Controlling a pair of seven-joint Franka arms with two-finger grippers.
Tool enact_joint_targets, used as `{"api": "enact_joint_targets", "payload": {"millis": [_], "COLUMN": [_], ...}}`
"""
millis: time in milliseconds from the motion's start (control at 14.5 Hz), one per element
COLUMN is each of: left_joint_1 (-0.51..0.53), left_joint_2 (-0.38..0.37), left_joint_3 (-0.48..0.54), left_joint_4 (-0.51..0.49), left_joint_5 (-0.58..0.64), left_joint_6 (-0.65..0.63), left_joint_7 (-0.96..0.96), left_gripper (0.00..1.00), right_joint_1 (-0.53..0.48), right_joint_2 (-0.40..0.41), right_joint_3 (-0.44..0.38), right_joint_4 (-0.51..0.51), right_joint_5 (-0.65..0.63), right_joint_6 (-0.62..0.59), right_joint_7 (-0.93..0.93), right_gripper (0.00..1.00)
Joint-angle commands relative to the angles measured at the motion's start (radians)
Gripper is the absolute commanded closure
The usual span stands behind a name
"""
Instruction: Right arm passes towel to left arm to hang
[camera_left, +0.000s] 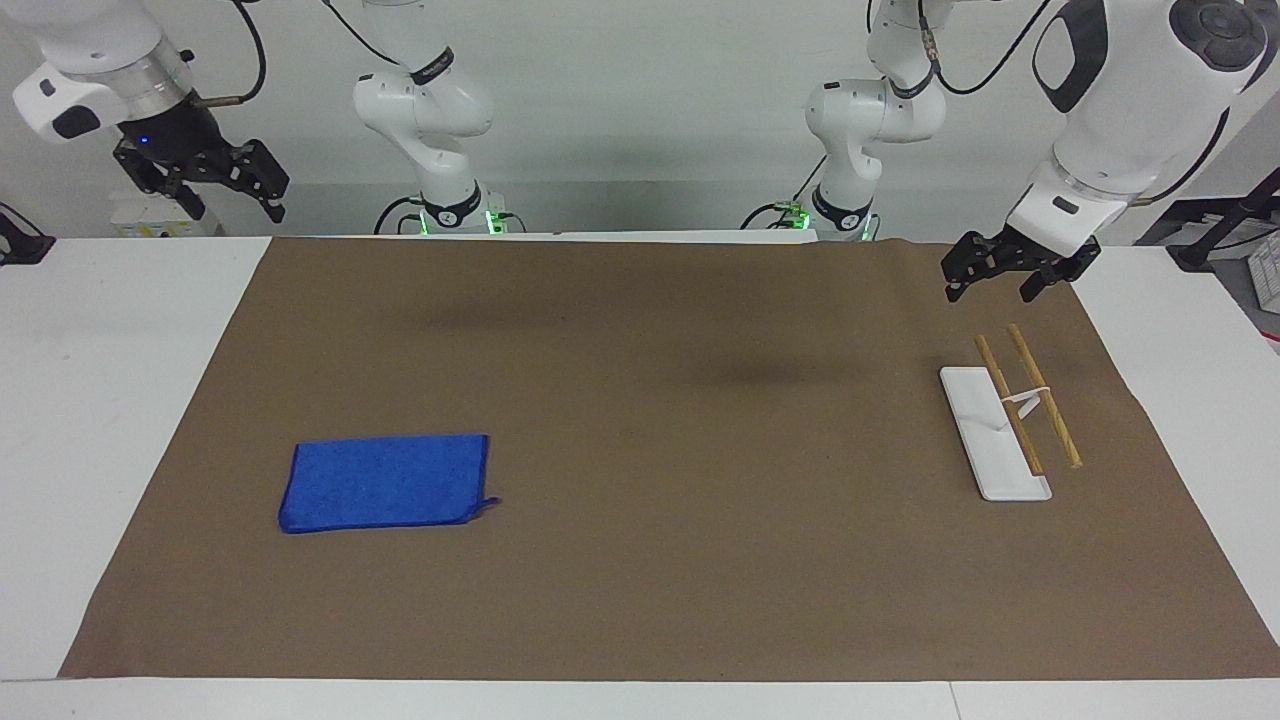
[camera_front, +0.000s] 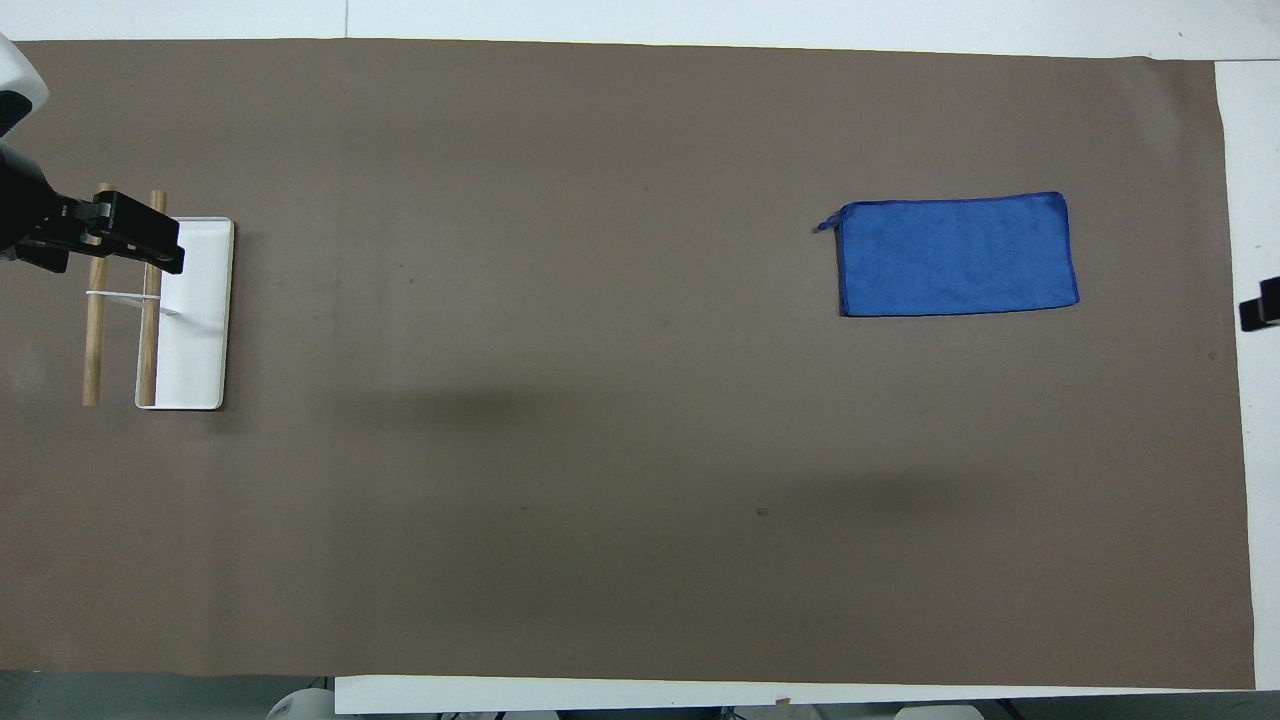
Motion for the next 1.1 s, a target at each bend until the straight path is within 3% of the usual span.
{"api": "enact_joint_targets", "payload": {"millis": [0,551,826,1032], "left_joint_1": [-0.008,-0.008,-0.009,-0.009], "left_joint_2": [-0.029,-0.029,-0.029,-0.029], "left_joint_3": [0.009,0.009,0.009,0.012], "left_joint_4": [-0.038,-0.039,-0.039,-0.038], "left_joint_5": [0.013,0.013,0.013,0.013], "left_joint_6": [0.021,0.02,0.018,0.015], "left_joint_7": [0.009,0.009,0.009,0.009], "left_gripper": [0.01,0.01,0.01,0.01], "right_joint_1": [0.062,0.069,0.076,0.088], "right_joint_2": [0.1,0.437,0.463,0.493], "right_joint_3": [0.005,0.005,0.005,0.005], "right_joint_4": [-0.007,-0.018,-0.153,-0.173], "right_joint_5": [-0.007,0.057,0.071,0.071], "right_joint_6": [0.14,0.474,0.661,0.706], "right_joint_7": [0.003,0.018,0.024,0.024], "right_gripper": [0.01,0.01,0.01,0.01]}}
